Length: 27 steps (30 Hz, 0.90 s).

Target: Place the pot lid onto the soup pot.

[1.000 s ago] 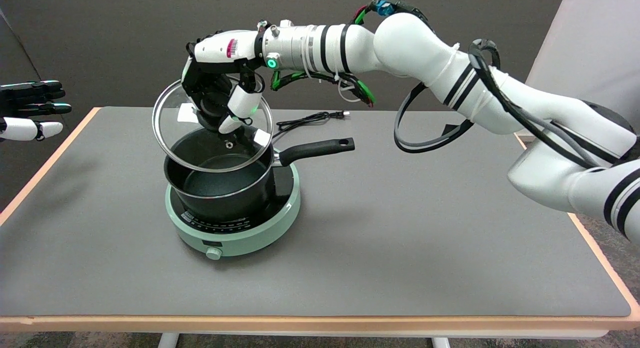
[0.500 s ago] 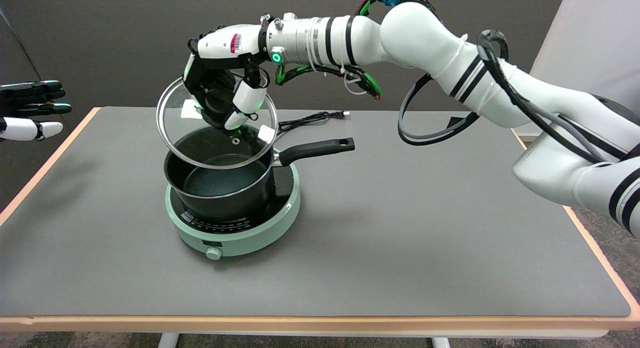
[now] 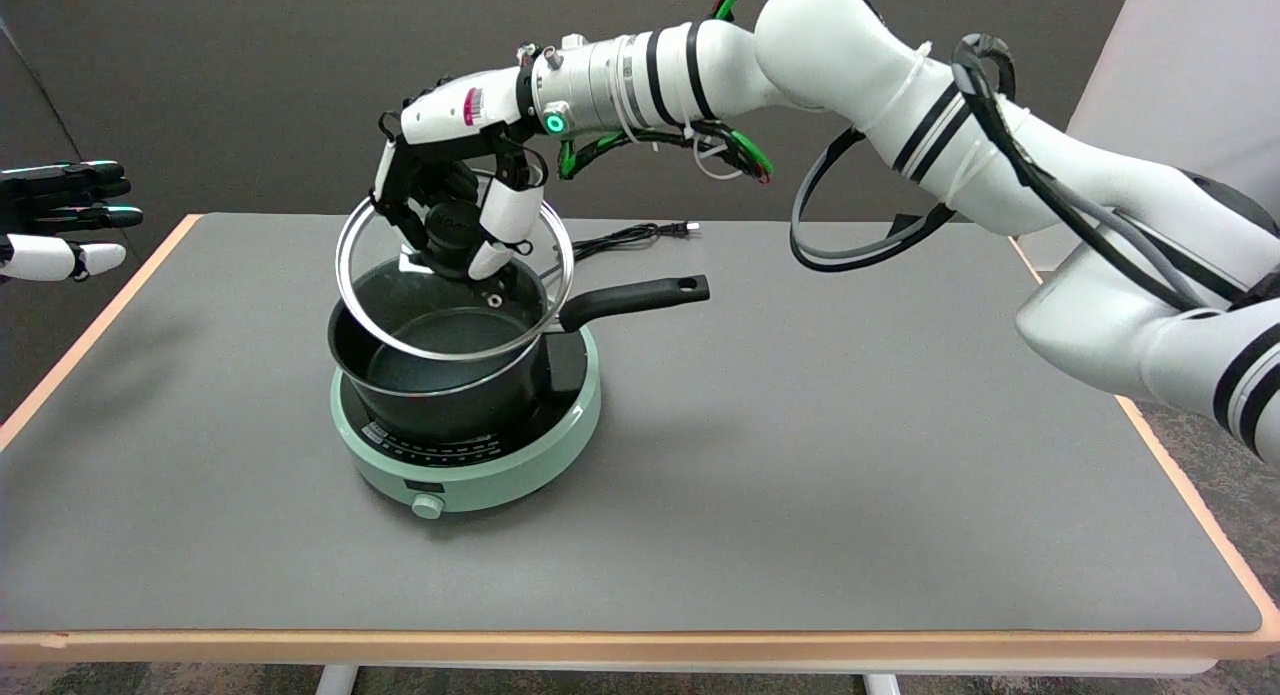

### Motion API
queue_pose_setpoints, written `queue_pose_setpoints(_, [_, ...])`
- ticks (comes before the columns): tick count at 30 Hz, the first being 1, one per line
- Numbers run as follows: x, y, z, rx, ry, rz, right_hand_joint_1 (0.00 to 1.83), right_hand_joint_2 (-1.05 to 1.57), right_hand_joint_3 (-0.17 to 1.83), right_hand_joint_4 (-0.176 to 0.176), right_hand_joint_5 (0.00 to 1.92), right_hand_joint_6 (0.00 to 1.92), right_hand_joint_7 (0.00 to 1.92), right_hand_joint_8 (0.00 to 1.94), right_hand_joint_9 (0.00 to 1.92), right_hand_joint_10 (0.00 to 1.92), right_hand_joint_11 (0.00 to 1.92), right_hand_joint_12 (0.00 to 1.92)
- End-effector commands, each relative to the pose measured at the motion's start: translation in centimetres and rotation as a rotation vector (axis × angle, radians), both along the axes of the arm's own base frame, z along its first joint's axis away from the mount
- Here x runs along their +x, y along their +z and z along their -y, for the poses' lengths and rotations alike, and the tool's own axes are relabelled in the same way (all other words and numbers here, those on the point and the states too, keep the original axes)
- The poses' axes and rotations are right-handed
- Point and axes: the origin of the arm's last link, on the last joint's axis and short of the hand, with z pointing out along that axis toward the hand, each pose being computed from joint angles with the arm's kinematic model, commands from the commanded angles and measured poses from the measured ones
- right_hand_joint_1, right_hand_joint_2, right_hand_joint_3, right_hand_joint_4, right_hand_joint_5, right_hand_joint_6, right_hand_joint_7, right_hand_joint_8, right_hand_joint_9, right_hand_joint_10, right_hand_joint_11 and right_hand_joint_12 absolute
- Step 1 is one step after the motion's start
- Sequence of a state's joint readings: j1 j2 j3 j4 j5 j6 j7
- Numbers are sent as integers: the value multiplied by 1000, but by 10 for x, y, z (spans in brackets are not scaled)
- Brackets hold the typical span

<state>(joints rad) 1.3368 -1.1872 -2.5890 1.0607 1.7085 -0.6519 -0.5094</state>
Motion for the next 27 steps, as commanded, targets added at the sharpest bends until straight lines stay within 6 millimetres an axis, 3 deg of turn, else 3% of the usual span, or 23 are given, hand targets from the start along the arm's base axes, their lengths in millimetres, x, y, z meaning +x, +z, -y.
queue_pose_setpoints(1, [6,-4,1,33,-54,-35,1351,849,680,176,764,872,863,1394,793,1560,602,1588])
queue_pose_setpoints(15, [-3,-33,14,40,-151,-61,1351,844,688,176,759,895,865,1393,793,1572,612,1579])
queue_pose_setpoints(27, [-15,-29,35,-47,-243,-61,1350,847,687,176,758,899,860,1401,785,1590,609,1586])
